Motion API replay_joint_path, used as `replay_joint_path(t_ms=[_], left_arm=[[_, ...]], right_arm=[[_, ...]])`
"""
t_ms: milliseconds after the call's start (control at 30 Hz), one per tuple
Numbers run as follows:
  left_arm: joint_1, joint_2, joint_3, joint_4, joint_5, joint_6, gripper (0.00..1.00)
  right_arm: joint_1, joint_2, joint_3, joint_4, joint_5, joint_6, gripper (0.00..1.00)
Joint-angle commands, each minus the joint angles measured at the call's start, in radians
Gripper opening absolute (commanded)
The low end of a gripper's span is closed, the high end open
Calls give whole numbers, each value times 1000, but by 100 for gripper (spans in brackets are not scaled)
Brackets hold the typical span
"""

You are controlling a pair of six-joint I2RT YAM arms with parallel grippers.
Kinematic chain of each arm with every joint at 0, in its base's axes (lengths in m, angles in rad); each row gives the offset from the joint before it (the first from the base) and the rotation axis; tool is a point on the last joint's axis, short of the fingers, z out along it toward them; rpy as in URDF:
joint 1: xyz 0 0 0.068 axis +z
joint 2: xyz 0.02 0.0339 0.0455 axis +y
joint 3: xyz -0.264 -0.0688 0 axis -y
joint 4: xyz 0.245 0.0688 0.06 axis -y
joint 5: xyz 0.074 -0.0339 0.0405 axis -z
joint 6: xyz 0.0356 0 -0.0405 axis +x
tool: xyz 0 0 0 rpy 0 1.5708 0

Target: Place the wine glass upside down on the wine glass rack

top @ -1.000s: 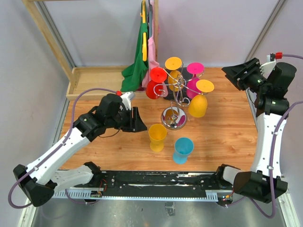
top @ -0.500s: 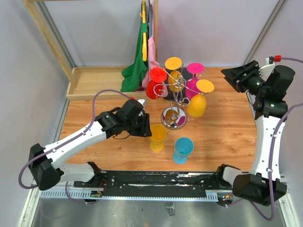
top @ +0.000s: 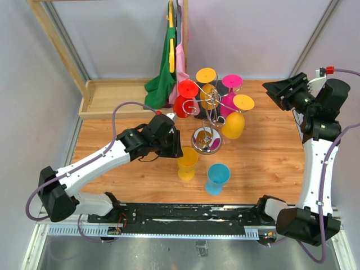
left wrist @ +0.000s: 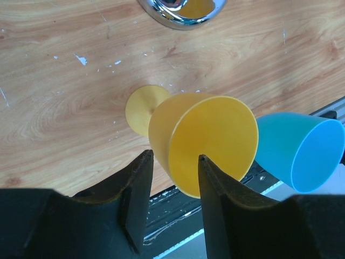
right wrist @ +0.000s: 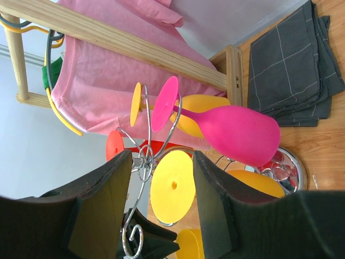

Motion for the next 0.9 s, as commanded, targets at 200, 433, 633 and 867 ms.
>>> replay_joint_path(t_ms=[200, 433, 633, 867], left_arm=[[-49, 51, 24, 16, -60, 1, 39], [-59, 49, 28, -6, -73, 13, 13], [-62, 29, 39, -59, -97, 17, 0], [-65, -74, 86, -233, -219, -10, 0]], right_arm=[[-8, -22, -13, 36, -19, 16, 51], [-7, -20, -11, 36, -18, 19, 51], [-7, -21, -16, 35, -18, 20, 51], [-8, -23, -11, 35, -20, 23, 51]])
